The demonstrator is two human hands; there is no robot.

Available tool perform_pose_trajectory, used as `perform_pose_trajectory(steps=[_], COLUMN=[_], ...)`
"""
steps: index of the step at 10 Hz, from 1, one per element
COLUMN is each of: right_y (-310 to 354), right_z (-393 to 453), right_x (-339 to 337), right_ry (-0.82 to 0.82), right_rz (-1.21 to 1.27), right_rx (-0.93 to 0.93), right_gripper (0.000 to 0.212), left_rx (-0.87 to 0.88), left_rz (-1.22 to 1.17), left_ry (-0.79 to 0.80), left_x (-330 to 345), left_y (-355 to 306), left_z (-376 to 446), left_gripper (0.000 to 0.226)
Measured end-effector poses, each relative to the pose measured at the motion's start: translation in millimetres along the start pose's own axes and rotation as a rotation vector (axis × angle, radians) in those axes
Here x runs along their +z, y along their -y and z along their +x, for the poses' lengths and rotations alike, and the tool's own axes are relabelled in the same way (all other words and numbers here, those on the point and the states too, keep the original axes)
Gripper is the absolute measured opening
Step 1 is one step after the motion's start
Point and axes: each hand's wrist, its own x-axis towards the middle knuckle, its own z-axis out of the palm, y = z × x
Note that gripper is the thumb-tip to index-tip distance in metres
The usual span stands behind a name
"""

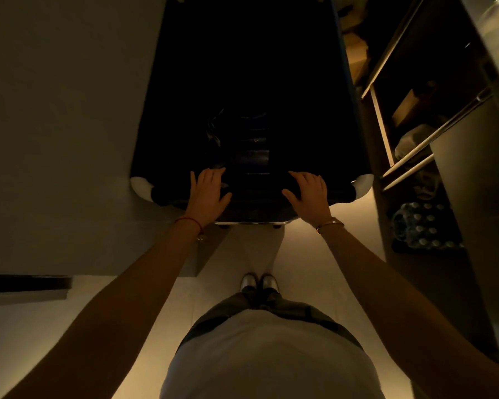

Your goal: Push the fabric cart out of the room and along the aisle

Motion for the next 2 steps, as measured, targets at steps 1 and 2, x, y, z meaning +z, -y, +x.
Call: perform_pose_trajectory(steps=[1,2], right_y=[6,16], right_z=[-1,-2], right_x=[-15,-34], right_ry=[-0.107,-0.161], right_rz=[0.04,0.05], right_rx=[-0.044,-0.076], right_gripper=[0.053,0.054], left_rx=[0.011,0.053], left_rz=[-0.06,-0.102], left_ry=[-0.071,-0.135], left_x=[-19,-40], left_y=[-6,-13], left_z=[-5,-12], left_gripper=[0.064,0.061])
